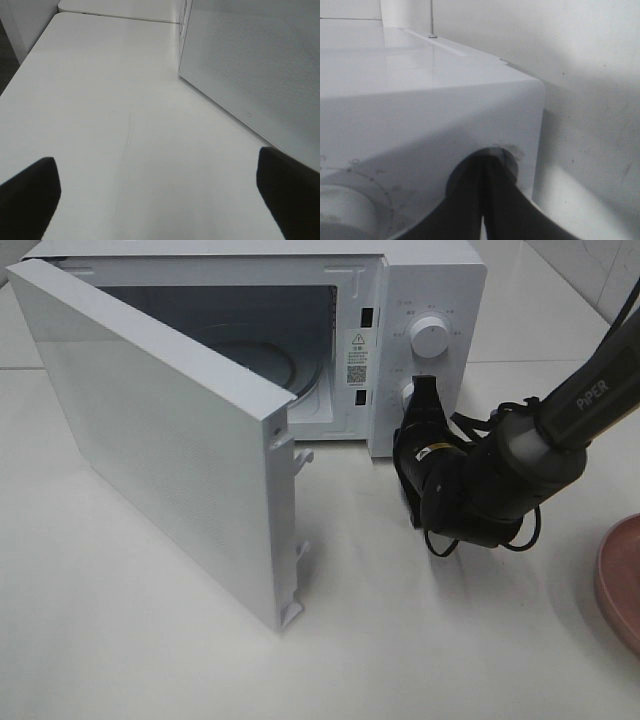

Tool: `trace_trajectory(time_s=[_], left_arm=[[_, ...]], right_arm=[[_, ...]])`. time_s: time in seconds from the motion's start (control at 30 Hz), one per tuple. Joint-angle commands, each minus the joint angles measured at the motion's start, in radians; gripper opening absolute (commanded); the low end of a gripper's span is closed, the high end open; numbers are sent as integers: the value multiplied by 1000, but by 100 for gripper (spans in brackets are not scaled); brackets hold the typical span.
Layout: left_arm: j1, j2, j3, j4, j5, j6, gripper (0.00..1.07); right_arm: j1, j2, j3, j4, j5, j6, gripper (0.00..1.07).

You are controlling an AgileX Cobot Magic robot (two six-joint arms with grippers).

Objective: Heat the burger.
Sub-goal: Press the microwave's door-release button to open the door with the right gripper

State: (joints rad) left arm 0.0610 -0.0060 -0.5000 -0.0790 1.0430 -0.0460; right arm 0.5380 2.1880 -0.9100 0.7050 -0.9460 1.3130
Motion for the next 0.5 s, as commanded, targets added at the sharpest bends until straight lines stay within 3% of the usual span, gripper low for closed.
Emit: trace_trajectory(time_s=[0.03,0.5], left_arm=[[-5,-24,1,3,-9,0,100],[-5,-21,1,3,-9,0,100]], right_arm=[[-35,-26,-69,-67,-153,-24,0],[-33,-81,0,-70,-52,-28,0]])
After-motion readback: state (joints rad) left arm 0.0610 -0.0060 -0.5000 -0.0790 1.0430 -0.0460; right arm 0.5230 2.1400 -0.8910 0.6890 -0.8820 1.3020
